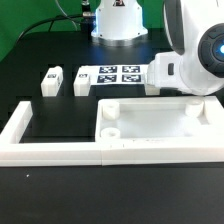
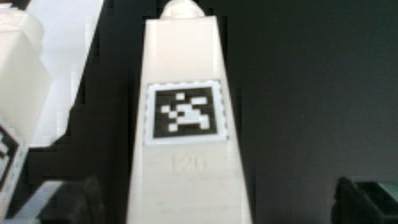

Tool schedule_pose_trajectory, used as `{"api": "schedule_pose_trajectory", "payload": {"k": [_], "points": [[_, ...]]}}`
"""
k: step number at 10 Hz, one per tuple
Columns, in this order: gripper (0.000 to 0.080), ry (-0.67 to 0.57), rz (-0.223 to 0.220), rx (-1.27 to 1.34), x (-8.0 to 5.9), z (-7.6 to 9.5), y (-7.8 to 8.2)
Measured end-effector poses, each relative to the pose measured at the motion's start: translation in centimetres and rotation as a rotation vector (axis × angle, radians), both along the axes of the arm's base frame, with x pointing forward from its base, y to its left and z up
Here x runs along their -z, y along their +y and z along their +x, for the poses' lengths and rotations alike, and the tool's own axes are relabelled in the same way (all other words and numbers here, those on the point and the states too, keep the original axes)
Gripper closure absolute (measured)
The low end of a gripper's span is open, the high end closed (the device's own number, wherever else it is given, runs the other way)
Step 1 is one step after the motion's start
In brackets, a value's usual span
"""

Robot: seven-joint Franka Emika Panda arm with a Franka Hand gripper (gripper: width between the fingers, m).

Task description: Assemble desk

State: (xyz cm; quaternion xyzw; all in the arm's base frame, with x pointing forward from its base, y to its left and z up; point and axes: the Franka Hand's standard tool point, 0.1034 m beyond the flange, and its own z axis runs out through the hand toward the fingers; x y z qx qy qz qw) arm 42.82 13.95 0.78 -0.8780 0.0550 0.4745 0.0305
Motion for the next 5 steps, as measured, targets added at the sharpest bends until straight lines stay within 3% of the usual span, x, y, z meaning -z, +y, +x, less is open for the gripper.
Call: {"api": "schedule_pose_trajectory", "payload": {"k": [2, 3, 4, 5], "points": [[0.0402, 0.001, 0.0, 0.0, 0.02, -0.03, 0.01], [0.0402, 0.001, 0.0, 0.0, 0.02, -0.04, 0.03], [0.0514, 0.001, 0.0, 0.0, 0.02, -0.05, 0.03], [0.0514, 0.001, 0.0, 0.0, 0.02, -0.05, 0.03]]}}
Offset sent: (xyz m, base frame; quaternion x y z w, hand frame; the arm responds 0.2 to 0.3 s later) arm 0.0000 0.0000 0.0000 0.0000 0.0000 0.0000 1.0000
